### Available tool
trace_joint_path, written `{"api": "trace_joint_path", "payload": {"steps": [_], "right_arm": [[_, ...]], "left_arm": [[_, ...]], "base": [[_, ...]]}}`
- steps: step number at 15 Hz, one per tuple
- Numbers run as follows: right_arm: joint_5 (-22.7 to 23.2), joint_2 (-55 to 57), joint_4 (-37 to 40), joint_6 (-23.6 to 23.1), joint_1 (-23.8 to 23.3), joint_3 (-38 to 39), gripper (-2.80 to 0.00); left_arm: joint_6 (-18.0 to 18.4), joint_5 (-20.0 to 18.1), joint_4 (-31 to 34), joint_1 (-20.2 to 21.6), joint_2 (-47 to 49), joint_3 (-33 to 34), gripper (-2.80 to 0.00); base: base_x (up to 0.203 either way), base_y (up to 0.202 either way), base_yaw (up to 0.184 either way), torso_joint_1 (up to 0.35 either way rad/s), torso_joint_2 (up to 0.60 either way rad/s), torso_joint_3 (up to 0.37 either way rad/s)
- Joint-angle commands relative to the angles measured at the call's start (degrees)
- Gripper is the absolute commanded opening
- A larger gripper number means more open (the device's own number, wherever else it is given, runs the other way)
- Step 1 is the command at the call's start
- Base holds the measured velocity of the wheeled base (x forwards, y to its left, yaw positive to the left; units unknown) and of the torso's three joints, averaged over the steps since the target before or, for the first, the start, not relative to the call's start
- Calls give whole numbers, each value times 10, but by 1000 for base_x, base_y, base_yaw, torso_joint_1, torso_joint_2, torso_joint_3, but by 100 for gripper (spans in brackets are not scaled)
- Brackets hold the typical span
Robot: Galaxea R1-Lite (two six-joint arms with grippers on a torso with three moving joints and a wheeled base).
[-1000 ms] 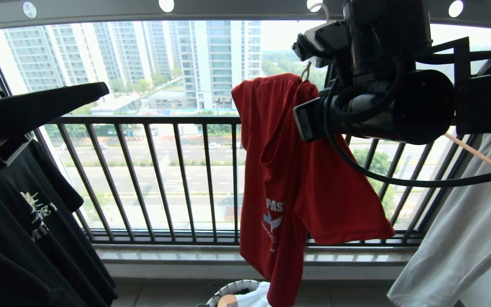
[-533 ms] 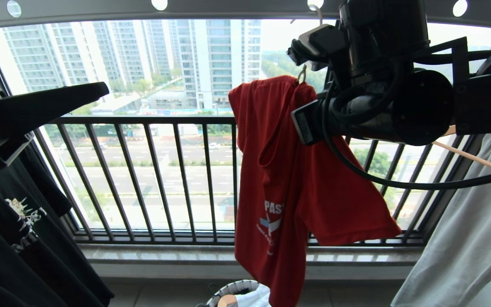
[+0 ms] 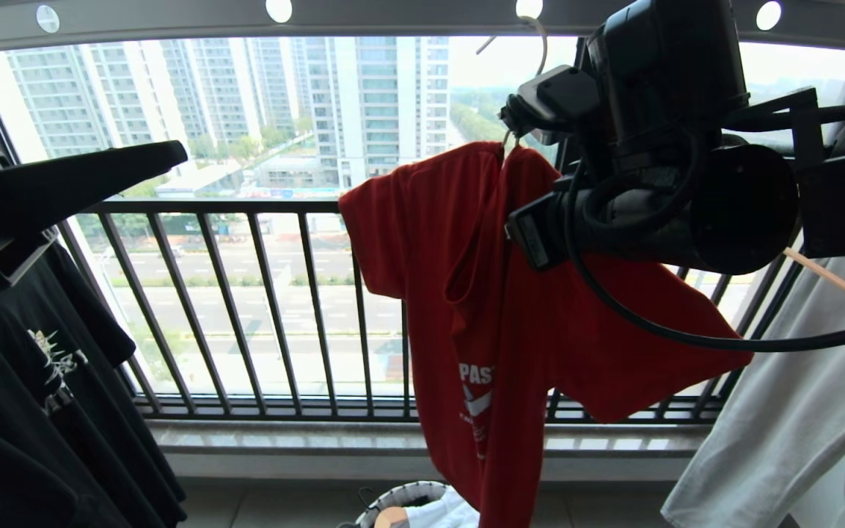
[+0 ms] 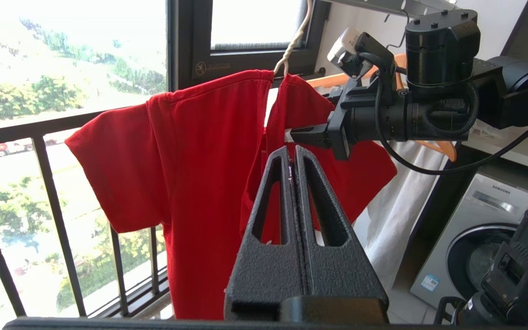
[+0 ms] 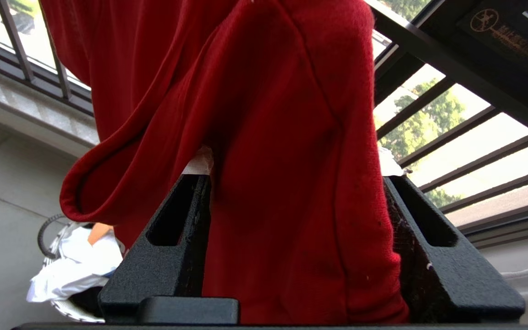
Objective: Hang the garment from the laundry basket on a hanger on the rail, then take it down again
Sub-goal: Hang the clothes rack on the clothesline
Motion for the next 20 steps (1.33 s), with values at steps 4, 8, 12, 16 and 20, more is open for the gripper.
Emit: {"api": "trace_joint_path", "payload": {"steps": [4,8,12,16,20], "right_arm": [[1,-70,1,28,-2,130,0],[6,-110,1,54,-9,212,0],[14,-176,3,54,-17,302,0],[31,-204,3,54,-22,353,-280],[31,-226,26,54,-25,363,-280]], "left_arm": [[-1,-3,-1,0,-4,0,-280],[-1,-3,-1,0,-6,0,-280],[-1,-3,-1,0,-10,0,-280],[-1,-3,-1,0,-12,0,-280],[-1,-3,-1,0,-12,0,-280]], "base": [[0,0,0,0,0,0],[0,0,0,0,0,0],[0,0,0,0,0,0],[0,0,0,0,0,0],[0,0,0,0,0,0]]}}
